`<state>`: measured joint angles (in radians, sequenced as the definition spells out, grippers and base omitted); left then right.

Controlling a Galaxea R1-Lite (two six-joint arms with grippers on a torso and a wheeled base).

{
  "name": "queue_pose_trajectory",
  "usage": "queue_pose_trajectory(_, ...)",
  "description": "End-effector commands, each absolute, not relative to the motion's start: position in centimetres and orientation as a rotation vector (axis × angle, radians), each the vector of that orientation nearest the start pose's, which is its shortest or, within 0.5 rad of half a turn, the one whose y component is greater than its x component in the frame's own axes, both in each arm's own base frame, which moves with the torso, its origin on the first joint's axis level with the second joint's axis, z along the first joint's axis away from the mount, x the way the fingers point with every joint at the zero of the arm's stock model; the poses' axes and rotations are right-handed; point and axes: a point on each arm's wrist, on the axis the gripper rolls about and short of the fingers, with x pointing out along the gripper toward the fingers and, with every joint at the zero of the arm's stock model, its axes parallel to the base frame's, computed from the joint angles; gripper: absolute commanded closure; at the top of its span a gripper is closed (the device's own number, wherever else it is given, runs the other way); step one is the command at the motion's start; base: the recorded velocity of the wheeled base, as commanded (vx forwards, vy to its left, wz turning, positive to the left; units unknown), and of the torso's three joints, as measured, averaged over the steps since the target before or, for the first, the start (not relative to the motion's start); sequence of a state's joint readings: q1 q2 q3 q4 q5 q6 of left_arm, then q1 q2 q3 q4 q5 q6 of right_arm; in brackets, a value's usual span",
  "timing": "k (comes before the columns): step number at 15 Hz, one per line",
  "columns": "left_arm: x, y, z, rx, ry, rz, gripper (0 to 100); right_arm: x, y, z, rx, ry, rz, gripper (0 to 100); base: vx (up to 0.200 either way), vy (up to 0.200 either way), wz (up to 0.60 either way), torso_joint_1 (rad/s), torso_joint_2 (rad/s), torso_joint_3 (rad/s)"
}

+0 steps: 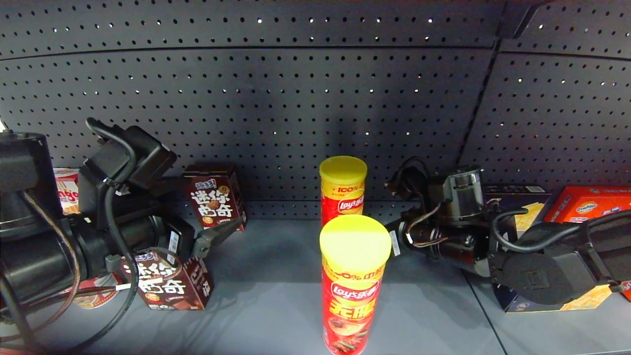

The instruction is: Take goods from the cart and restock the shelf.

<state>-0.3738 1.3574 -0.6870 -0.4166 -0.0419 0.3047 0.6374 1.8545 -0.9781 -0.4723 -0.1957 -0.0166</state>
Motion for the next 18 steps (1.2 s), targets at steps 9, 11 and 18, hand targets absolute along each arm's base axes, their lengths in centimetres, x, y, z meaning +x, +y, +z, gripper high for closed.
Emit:
queue_pose_trajectory(9, 18.6, -7.3, 23.7, 0.325, 0.102, -0.428, 0, 21.0, 14.4, 23.1, -0.091, 0.176, 0.419, 0, 0.000, 0.000, 0.00, 0.000, 0.00, 0.000)
queue_pose_trajectory(11, 17.2, -5.1, 24.8, 0.299, 0.056, -0.321, 0, 16.7, 10.5, 23.7, -0.063, 0.114, 0.388, 0, 0.000, 0.000, 0.00, 0.000, 0.00, 0.000)
queue_pose_trajectory(18, 4.6, -0.1, 19.4, 0.192, -0.026, 0.001, 0, 7.6, 2.1, 21.1, -0.007, -0.031, 0.129, 0, 0.000, 0.000, 0.00, 0.000, 0.00, 0.000)
